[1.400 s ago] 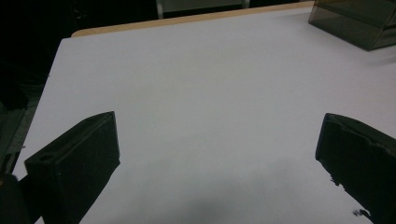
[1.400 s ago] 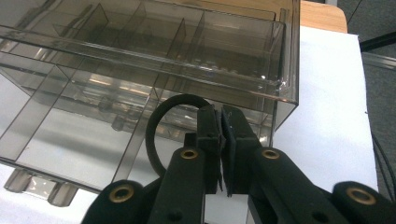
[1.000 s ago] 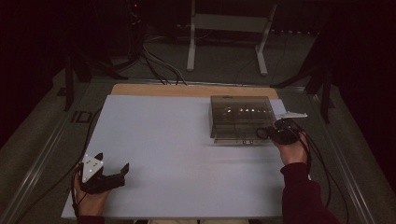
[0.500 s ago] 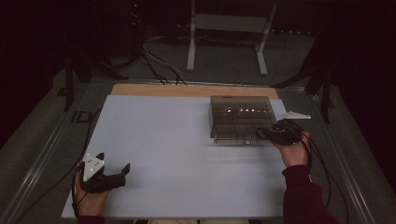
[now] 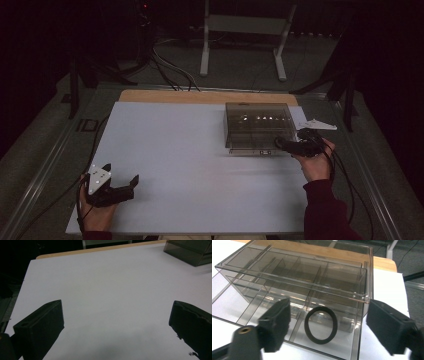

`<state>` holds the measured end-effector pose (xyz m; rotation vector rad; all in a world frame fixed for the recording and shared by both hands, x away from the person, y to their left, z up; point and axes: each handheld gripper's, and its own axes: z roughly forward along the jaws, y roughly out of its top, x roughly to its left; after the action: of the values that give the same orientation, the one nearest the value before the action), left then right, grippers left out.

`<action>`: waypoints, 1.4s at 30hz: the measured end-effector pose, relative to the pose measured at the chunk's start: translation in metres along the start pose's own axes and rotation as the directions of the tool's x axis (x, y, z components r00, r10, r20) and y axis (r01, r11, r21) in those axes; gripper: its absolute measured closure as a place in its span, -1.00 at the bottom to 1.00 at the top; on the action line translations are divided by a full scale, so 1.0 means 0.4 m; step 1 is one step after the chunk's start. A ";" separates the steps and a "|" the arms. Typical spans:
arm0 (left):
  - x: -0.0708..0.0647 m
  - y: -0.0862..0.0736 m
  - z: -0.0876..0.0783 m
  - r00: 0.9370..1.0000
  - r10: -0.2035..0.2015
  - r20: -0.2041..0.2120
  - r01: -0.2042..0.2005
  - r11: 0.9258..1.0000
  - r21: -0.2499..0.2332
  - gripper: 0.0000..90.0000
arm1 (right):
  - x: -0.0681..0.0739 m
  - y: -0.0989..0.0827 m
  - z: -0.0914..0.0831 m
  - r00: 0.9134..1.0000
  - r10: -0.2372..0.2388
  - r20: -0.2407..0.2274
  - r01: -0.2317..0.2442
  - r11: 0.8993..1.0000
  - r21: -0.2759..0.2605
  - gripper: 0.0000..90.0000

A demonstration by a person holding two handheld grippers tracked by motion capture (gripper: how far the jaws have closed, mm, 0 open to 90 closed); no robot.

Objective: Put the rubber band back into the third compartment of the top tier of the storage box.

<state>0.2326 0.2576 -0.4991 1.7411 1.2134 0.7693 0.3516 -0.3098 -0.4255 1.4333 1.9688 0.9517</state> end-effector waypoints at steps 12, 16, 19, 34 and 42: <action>0.002 -0.001 -0.001 1.000 -0.007 -0.003 0.007 1.000 -0.005 -0.99 | 0.023 -0.002 -0.023 0.999 -0.043 0.003 0.043 0.999 -0.032 -0.97; 0.002 -0.002 -0.001 1.000 -0.009 -0.003 0.009 1.000 -0.004 -0.99 | 0.033 -0.007 -0.035 0.999 -0.052 -0.010 0.051 0.997 -0.051 -1.00; 0.002 -0.001 -0.001 1.000 -0.012 -0.004 0.012 1.000 -0.005 -0.99 | 0.044 -0.015 -0.043 0.998 -0.060 -0.020 0.058 0.996 -0.074 -1.00; 0.002 -0.001 -0.002 1.000 -0.013 -0.003 0.013 1.000 -0.009 -0.99 | 0.092 -0.091 -0.067 0.994 -0.102 -0.045 0.094 0.984 -0.153 -0.99; 0.002 -0.001 -0.003 1.000 -0.016 -0.002 0.016 1.000 -0.013 -0.99 | 0.113 -0.130 -0.068 0.990 -0.126 -0.066 0.112 0.978 -0.175 -0.99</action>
<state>0.2316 0.2590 -0.4990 1.7190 1.2201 0.7684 0.2870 -0.2831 -0.4499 1.1868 1.9511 1.1073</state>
